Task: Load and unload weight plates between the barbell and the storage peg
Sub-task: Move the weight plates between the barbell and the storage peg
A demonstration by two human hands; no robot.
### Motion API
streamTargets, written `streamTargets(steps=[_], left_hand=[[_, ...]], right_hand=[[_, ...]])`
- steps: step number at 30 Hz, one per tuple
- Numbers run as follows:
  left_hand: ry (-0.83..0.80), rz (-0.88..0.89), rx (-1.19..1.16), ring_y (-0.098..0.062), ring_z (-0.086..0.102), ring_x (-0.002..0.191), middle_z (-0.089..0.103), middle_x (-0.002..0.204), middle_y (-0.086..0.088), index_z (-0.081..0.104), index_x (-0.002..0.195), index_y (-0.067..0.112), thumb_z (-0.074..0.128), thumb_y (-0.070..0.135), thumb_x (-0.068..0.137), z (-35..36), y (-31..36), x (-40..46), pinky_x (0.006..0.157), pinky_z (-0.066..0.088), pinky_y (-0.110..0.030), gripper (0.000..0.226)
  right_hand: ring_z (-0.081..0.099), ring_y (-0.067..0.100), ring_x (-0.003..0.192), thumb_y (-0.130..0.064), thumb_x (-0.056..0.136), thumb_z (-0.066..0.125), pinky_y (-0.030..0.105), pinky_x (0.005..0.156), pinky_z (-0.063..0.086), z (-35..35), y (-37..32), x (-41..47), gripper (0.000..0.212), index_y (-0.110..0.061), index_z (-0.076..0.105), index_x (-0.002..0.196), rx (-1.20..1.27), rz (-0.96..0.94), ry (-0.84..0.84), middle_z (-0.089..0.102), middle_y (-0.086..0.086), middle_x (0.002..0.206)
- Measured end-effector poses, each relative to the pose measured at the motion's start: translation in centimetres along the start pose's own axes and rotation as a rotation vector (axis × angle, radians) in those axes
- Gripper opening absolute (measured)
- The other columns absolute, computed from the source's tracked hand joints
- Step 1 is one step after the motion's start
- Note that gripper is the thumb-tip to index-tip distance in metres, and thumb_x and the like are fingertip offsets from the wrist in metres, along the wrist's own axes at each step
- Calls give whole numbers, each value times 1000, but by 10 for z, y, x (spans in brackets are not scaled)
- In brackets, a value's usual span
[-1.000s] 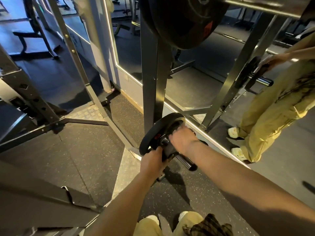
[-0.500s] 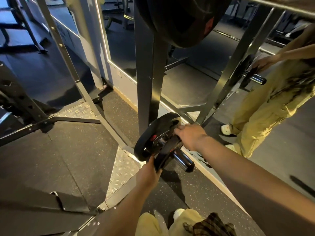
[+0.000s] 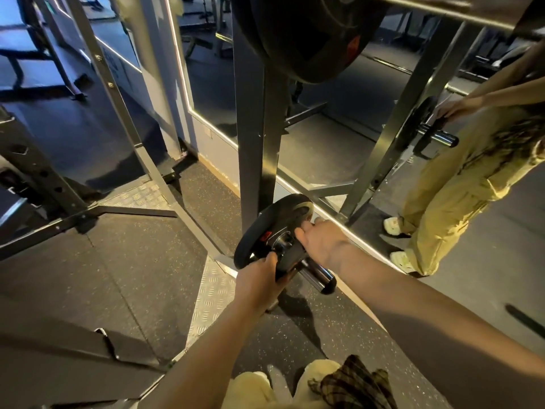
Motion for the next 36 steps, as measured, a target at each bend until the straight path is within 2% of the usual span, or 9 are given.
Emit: streamTargets(steps=[3, 8, 12, 17, 22, 25, 29, 32, 36], left_hand=[[-57, -86, 6, -12, 68, 95, 69, 104, 6, 44, 127, 20, 49, 46, 96, 21, -7, -18, 79, 54, -24, 40], [-66, -157, -58, -14, 66, 100, 67, 113, 6, 38, 135, 23, 51, 41, 97, 34, -10, -25, 81, 52, -25, 45], [-98, -143, -46, -13, 66, 102, 68, 113, 7, 38, 136, 23, 52, 44, 96, 32, -16, -23, 86, 53, -27, 48], [-83, -140, -99, -14, 66, 104, 68, 115, 5, 31, 143, 26, 48, 46, 97, 39, -16, -28, 90, 50, -27, 54], [23, -115, -179, -6, 66, 97, 65, 108, 15, 47, 130, 28, 50, 52, 94, 26, -7, -27, 82, 49, -19, 44], [126, 8, -198, -9, 67, 95, 67, 106, 10, 47, 131, 24, 54, 51, 92, 6, 10, -11, 84, 56, -29, 48], [65, 112, -89, -15, 64, 104, 64, 115, 1, 49, 131, 19, 51, 47, 95, -7, 16, 1, 89, 50, -26, 46], [2, 89, -48, -14, 64, 106, 64, 118, 1, 54, 125, 19, 56, 45, 93, 5, 5, -6, 91, 51, -25, 41], [-48, -58, -167, -10, 62, 109, 64, 121, 6, 54, 127, 24, 62, 35, 92, 20, 0, -22, 90, 48, -22, 38]], right_hand=[[45, 40, 123, -19, 90, 59, 44, 98, 42, -8, -33, -9, 56, -6, 36, 139, -256, -82, 17, 47, 17, 131], [40, 46, 126, -23, 91, 59, 48, 102, 41, -12, -55, -14, 64, 0, 30, 143, -374, -109, -26, 41, 21, 137], [44, 40, 123, -17, 91, 57, 44, 97, 42, -12, -48, -18, 55, -3, 35, 140, -296, -92, 32, 44, 18, 136], [45, 23, 119, -16, 90, 60, 37, 101, 38, -16, -12, -10, 46, -16, 47, 134, 56, -184, 164, 53, 5, 129], [51, 22, 110, -14, 95, 53, 36, 93, 46, 10, 34, 7, 34, -17, 50, 129, 150, -27, 64, 57, 4, 119], [53, 23, 108, -12, 94, 53, 35, 90, 47, 24, 37, 8, 37, -18, 48, 131, 208, 33, 48, 58, 4, 116], [55, 22, 103, -13, 93, 55, 34, 91, 46, 18, 28, 6, 28, -14, 54, 121, 92, 6, 91, 61, 4, 109], [54, 24, 111, -12, 94, 53, 35, 96, 40, 1, 14, -6, 26, -12, 56, 120, -36, -72, 133, 61, 6, 115], [53, 25, 114, -15, 93, 55, 37, 97, 39, -10, -17, -19, 32, -10, 53, 125, -207, -137, 161, 58, 10, 123]])
Point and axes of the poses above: each hand's wrist, its own x-axis towards the middle knuckle, its own z-axis out of the palm, y = z × x, the point moved 2 cm from there along x, towards the middle knuckle
